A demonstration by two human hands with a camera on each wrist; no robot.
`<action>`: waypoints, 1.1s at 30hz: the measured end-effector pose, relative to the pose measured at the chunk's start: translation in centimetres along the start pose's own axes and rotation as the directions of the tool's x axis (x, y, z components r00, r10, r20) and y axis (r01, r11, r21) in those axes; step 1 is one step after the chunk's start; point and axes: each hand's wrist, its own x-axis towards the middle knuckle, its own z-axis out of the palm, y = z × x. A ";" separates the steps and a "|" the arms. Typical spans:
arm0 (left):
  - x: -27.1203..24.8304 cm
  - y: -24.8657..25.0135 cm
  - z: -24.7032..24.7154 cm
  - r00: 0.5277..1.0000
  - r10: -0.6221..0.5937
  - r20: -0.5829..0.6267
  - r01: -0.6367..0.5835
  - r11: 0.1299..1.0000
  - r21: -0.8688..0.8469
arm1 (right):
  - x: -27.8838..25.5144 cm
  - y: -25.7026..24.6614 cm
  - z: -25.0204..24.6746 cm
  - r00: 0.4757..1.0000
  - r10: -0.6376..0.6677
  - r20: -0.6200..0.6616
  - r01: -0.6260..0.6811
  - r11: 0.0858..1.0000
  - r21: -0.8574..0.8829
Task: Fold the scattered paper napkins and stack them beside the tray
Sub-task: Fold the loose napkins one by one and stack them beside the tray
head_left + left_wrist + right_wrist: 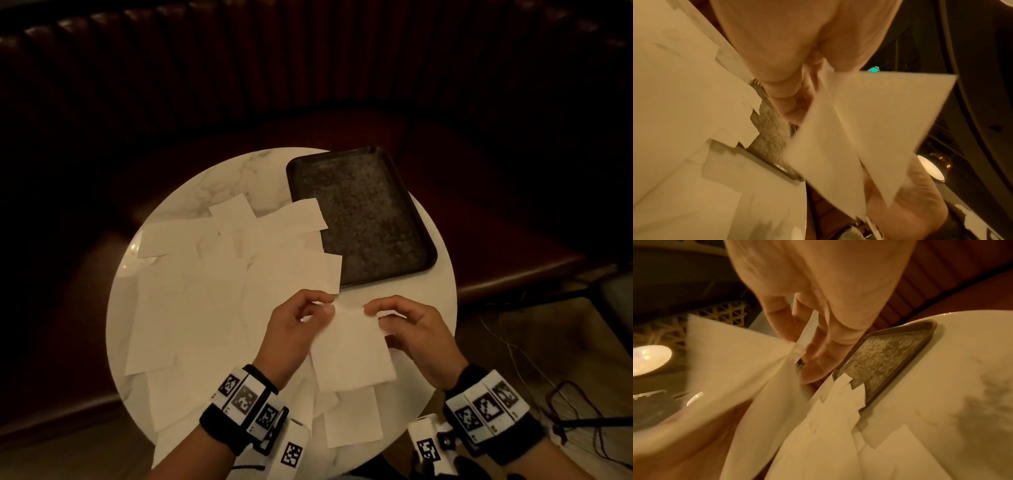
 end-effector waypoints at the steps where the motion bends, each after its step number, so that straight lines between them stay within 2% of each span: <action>1: 0.1 -0.5 0.4 0.998 0.044 -0.035 -0.042 0.997 0.069 | 0.0 0.4 -0.2 0.999 -0.037 -0.007 0.037 0.997 -0.068; 5: 0.3 -1.0 1.2 0.992 0.122 -0.042 -0.112 0.976 0.188 | 0.5 0.2 -0.9 0.997 -0.078 -0.006 0.075 0.975 -0.207; 7: 0.2 -1.0 1.6 0.987 0.158 -0.001 -0.153 0.958 0.243 | 1.4 -0.5 -0.5 0.995 -0.098 0.023 0.099 0.914 -0.393; 9: 0.2 -1.0 1.8 0.980 0.200 0.024 -0.198 0.933 0.300 | 2.2 -0.9 0.2 0.989 -0.076 0.127 0.132 0.837 -0.530; 11: 0.3 -1.0 1.8 0.978 0.208 -0.007 -0.196 0.932 0.306 | 2.5 -0.7 0.3 0.988 -0.054 0.145 0.121 0.852 -0.509; 16: 0.2 -1.5 2.0 0.993 0.014 -0.115 -0.004 0.996 0.092 | 2.5 0.3 -1.0 0.998 -0.064 0.024 0.068 0.908 -0.413; 19: 0.2 -2.3 2.4 0.990 0.008 -0.142 0.011 0.991 0.134 | 2.2 1.3 -1.3 1.000 0.000 0.012 0.003 0.943 -0.333; 22: 0.2 -3.1 3.1 0.989 -0.048 -0.137 0.066 0.989 0.129 | 1.9 2.9 -2.2 0.999 0.039 -0.027 -0.045 0.951 -0.305; 25: -0.2 -3.8 3.6 0.987 -0.153 -0.057 0.155 0.987 0.041 | 2.3 3.7 -4.1 0.997 0.050 -0.054 -0.067 0.924 -0.376; 27: -0.4 -5.0 2.9 0.985 -0.170 -0.033 0.173 0.973 0.154 | 3.6 3.9 -6.2 0.997 0.038 -0.064 -0.064 0.877 -0.476; 29: -1.2 -6.9 1.0 0.991 -0.128 -0.050 0.136 0.882 0.450 | 5.8 4.6 -8.5 0.994 0.040 -0.098 -0.089 0.820 -0.566; 31: -2.3 -9.0 -1.4 0.996 -0.093 -0.008 0.067 0.654 0.754 | 8.0 6.0 -10.4 0.989 0.049 -0.142 -0.130 0.748 -0.650; 33: -3.5 -10.6 -3.4 0.993 -0.112 0.022 0.027 0.419 0.908 | 9.7 7.2 -11.2 0.983 0.054 -0.173 -0.165 0.670 -0.724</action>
